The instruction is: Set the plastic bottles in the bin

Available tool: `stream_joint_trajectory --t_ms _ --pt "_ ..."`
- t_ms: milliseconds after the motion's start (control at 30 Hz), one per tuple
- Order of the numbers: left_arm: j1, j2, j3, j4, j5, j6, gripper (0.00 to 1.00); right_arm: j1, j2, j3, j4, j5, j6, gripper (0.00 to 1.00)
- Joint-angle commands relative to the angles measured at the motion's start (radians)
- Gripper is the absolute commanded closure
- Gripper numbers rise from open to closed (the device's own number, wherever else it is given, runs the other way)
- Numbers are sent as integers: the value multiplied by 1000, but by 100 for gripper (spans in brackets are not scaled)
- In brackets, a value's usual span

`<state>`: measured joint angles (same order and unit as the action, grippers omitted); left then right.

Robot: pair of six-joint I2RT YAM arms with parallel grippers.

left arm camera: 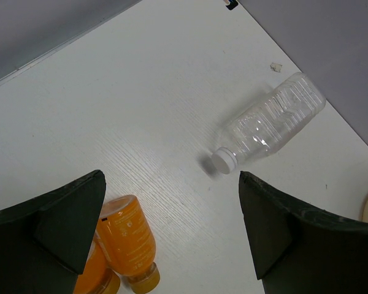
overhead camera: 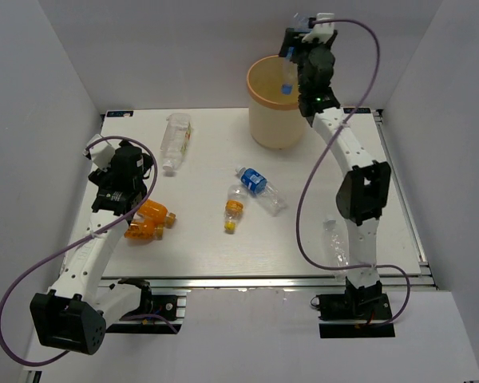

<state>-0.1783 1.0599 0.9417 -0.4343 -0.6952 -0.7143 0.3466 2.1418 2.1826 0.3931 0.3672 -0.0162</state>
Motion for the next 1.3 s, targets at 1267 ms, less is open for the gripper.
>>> stream_joint_trajectory --t_ms 1267 --pt "8 -6 0 -40 135 -59 2 216 -444 -980 -516 -504 -140 11"
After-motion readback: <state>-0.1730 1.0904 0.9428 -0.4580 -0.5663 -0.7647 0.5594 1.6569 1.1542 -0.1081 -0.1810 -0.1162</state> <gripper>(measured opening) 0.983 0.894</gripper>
